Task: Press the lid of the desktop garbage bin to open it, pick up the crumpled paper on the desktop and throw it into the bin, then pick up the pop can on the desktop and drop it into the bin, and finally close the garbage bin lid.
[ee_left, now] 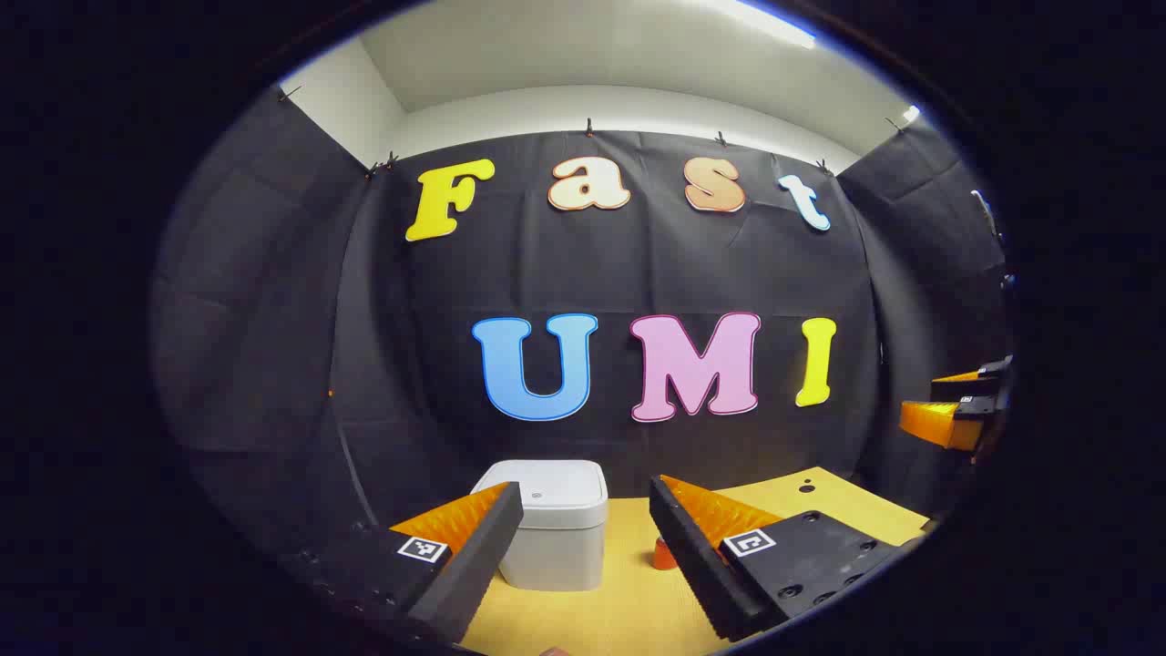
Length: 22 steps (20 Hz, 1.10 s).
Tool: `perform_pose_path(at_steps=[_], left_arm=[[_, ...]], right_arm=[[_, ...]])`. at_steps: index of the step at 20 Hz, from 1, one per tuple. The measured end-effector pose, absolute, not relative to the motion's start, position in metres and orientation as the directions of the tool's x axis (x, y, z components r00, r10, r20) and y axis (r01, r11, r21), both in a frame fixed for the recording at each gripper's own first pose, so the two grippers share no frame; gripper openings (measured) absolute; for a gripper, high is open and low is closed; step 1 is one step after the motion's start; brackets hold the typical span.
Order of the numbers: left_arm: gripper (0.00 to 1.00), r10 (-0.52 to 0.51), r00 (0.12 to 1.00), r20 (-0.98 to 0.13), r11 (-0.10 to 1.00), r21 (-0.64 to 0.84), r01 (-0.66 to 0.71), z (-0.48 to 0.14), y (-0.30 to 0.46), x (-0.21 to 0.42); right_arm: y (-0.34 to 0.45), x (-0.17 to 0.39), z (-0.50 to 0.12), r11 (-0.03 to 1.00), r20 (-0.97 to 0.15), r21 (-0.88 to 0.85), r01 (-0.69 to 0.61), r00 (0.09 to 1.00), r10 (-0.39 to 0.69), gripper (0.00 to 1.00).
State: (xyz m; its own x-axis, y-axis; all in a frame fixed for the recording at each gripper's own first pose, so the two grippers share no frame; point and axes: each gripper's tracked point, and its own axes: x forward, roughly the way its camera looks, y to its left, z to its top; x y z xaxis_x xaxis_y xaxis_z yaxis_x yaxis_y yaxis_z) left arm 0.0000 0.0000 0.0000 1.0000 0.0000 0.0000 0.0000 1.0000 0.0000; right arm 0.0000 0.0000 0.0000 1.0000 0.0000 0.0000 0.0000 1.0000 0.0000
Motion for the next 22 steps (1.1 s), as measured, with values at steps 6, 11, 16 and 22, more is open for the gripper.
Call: perform_pose_path(at_steps=[6, 11, 16, 22], left_arm=[[0.94, -0.019, 0.999, 0.029, 1.000, -0.006, 0.020, 0.009, -0.006, 0.002], [0.94, -0.009, 0.999, 0.043, 1.000, 0.012, 0.008, 0.014, -0.002, 0.002], [0.94, -0.001, 1.000, 0.021, 1.000, 0.010, 0.000, 0.007, 0.005, -0.003], [0.94, 0.009, 1.000, 0.028, 1.000, 0.025, -0.010, 0.011, 0.016, -0.005]], right_arm=[[-0.011, -0.004, -0.001, 1.000, 0.009, -0.017, 0.022, 1.000, -0.022, 0.96], [-0.020, -0.010, -0.001, 0.999, 0.008, -0.014, 0.042, 0.999, -0.042, 0.96], [-0.013, -0.015, 0.001, 0.999, 0.013, -0.011, 0.031, 0.999, -0.031, 0.96], [-0.004, -0.016, 0.006, 1.000, 0.022, -0.015, 0.014, 1.000, -0.014, 0.96]])
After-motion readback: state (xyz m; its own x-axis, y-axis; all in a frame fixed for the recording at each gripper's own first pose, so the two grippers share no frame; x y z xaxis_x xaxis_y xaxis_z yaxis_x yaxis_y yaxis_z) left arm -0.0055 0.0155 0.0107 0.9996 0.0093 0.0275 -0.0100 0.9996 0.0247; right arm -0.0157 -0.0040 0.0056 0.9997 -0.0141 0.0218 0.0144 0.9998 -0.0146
